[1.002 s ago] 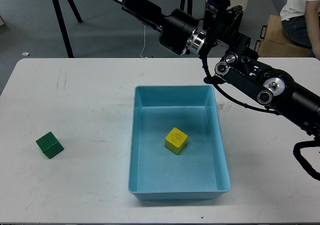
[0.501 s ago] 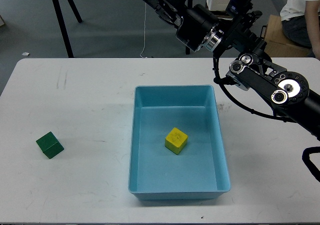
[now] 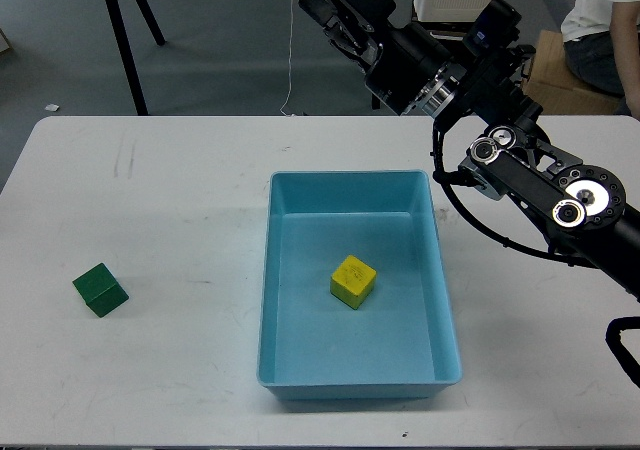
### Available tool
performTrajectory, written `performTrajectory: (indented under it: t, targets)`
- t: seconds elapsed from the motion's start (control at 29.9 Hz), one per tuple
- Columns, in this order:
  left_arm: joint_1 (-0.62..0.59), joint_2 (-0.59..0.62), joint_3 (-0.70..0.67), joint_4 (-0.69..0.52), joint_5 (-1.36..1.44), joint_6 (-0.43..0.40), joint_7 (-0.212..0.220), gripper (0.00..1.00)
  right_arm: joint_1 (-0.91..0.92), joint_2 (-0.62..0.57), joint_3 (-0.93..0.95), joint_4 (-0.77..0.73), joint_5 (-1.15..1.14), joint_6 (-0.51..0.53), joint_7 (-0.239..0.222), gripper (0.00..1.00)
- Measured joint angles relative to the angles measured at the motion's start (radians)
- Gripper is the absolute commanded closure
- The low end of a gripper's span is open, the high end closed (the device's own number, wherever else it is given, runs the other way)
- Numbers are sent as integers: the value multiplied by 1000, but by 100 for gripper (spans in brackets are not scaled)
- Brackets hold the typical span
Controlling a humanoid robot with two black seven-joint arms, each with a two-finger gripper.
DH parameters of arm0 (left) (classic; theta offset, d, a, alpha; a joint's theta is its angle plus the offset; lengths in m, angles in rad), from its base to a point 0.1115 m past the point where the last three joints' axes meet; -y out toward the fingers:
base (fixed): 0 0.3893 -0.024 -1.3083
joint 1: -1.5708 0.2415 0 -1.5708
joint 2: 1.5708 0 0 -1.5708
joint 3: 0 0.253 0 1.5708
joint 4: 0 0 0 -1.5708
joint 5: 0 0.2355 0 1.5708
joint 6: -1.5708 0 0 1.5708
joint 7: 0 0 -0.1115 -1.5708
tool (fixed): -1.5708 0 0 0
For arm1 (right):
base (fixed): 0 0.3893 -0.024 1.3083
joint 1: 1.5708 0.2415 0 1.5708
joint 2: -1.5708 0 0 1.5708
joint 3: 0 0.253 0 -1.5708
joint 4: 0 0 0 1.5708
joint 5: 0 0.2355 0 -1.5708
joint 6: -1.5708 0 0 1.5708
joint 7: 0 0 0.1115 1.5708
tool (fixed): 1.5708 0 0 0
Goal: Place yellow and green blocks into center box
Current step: 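Open the right gripper and withdraw it up and away from the tray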
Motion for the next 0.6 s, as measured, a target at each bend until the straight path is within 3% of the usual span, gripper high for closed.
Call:
performTrajectory:
  t: [0.1, 0.2, 0.47, 0.6]
  targets:
    - [7, 9, 10, -107, 107, 94, 0, 0, -28, -17, 22, 26, -1, -3, 0, 2]
    - [8, 41, 27, -218, 246, 127, -1, 0, -55, -47, 45, 54, -1, -9, 0, 2]
    - [8, 180, 34, -606, 436, 127, 0, 0, -143, -143, 138, 129, 0, -18, 0, 2]
    - [14, 222, 53, -743, 497, 101, 0, 0, -215, -185, 201, 165, 1, -23, 0, 2]
